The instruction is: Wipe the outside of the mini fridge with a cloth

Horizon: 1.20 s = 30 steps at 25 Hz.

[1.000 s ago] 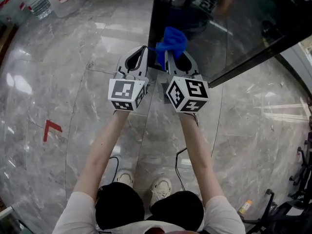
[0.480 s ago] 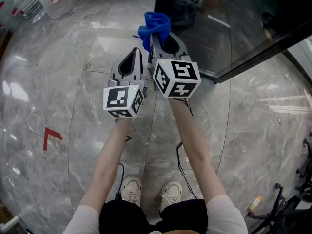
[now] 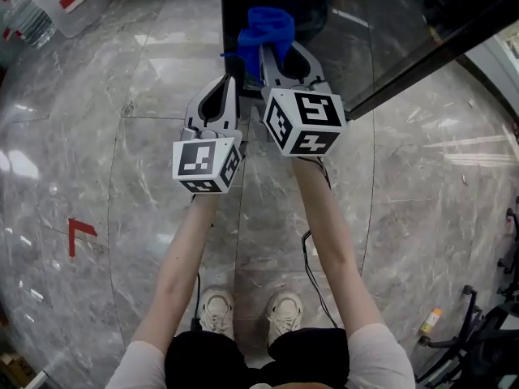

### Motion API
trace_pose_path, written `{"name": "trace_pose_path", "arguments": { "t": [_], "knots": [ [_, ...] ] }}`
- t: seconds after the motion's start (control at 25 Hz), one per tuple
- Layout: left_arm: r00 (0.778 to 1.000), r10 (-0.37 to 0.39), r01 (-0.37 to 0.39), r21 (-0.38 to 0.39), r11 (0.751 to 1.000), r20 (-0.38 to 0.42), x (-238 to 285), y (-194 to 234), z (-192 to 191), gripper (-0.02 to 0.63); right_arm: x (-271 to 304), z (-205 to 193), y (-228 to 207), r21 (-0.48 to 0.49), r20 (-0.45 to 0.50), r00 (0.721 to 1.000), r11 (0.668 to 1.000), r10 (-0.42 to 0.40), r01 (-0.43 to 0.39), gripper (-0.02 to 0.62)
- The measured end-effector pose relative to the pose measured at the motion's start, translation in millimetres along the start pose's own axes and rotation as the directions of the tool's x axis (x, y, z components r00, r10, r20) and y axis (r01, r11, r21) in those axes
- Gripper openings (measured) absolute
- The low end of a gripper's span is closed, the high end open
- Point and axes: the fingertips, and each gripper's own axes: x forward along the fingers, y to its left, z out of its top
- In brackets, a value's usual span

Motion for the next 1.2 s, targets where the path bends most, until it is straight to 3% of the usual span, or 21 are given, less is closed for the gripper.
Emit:
{"name": "trace_pose_path", "arguments": {
  "t": [0.44, 0.6, 0.8, 1.2],
  "knots": [
    [0.997, -0.079, 0.079, -0.022, 0.997, -0.024, 21, -56, -24, 0.003, -78, -1, -116, 0.010, -0.012, 0.978, 0.978, -0.207, 0.207, 0.080],
    [0.991, -0.124, 0.124, -0.019, 0.992, -0.040, 25, -78, -34, 0.003, -105, 0, -155, 0.005, -0.014, 0.956, 0.956, -0.292, 0.293, 0.080],
    [0.988, -0.149, 0.148, -0.013, 0.989, -0.051, 27, -89, -40, 0.003, -144, -2, -211, 0.038, -0.016, 0.904, 0.903, -0.427, 0.427, 0.081],
    [0.987, -0.143, 0.143, -0.009, 0.990, -0.071, 29, -91, -49, 0.003, -149, -2, -218, -0.024, -0.020, 0.903, 0.903, -0.430, 0.429, 0.080]
  ]
}}
